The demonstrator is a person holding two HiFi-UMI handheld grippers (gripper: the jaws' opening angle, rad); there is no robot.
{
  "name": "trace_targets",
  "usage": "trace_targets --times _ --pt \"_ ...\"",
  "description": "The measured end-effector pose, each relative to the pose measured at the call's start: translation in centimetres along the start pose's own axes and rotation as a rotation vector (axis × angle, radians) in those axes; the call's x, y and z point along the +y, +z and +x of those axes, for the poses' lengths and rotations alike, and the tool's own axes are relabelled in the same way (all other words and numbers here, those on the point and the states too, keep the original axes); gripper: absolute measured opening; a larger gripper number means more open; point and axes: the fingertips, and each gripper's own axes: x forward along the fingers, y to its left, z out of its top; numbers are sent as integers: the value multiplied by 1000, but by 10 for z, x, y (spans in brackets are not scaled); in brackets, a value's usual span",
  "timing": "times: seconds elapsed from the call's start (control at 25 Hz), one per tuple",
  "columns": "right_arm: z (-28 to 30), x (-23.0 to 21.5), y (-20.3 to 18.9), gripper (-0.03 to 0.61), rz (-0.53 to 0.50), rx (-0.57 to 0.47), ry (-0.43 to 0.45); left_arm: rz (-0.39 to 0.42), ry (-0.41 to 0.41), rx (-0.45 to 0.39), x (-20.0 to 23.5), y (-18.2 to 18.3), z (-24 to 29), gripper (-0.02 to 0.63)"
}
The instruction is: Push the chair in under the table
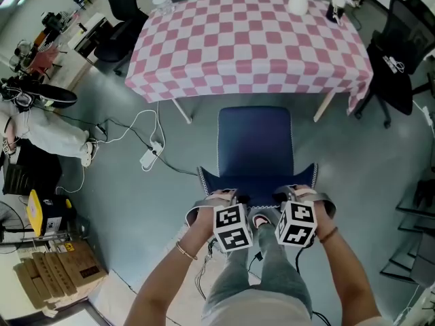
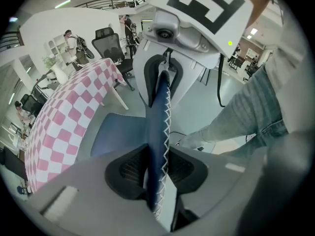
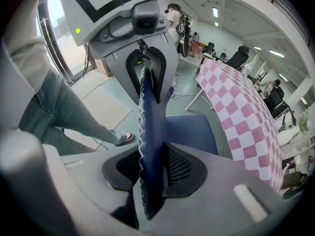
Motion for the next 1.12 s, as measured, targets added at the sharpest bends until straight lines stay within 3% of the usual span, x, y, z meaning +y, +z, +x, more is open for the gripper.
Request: trace_targets --times 0.2,0.44,1.12 --pt "-3 -4 0 109 7 -16 17 -8 14 -3 4 5 1 89" --pt "4 -35 -4 103 44 -14 -47 -25 84 5 33 9 9 84" --pt "5 -51 1 104 45 -14 40 -4 33 -3 51 11 10 89"
